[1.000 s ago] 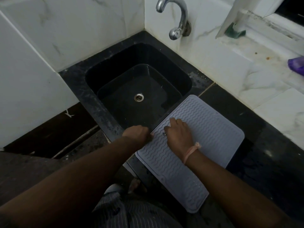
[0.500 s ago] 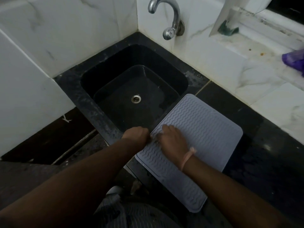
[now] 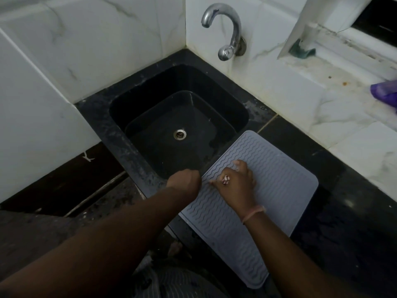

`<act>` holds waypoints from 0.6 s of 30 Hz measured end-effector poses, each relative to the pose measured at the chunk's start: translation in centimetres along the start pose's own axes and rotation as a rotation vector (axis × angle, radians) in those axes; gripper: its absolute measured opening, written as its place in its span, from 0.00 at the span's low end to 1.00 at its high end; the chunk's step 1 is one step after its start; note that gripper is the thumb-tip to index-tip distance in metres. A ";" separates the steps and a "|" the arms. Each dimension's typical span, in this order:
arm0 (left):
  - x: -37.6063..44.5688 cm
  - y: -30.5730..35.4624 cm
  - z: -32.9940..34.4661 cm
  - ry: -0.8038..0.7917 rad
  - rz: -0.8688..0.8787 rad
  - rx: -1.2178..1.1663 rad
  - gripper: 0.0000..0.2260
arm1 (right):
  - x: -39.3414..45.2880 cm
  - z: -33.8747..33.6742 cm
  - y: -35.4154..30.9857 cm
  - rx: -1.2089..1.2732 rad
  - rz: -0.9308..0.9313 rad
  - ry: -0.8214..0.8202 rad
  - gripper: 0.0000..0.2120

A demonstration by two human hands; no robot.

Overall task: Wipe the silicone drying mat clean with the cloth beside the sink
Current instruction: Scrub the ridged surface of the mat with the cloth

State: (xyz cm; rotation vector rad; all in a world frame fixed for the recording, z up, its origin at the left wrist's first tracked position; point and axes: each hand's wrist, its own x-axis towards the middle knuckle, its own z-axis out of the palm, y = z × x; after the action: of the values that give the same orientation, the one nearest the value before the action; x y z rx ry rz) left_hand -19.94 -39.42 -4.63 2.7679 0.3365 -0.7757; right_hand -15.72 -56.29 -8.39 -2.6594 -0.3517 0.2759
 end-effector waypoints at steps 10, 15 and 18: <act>0.9 0.9 0.1 0.021 0.059 0.027 0.09 | -1.5 0.7 1.1 -0.078 0.058 0.118 0.31; 1.0 1.0 0.8 0.082 0.266 -0.001 0.24 | -0.6 0.2 1.2 -0.042 -0.040 0.046 0.29; 1.5 0.7 1.0 0.052 0.277 0.054 0.25 | 1.1 -1.0 1.6 0.032 -0.011 0.073 0.30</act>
State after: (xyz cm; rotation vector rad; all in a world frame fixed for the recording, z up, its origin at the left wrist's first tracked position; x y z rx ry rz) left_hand -18.97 -40.19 -6.16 2.8047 -0.0603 -0.6528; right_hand -14.13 -57.73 -8.39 -2.6275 -0.3356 0.1785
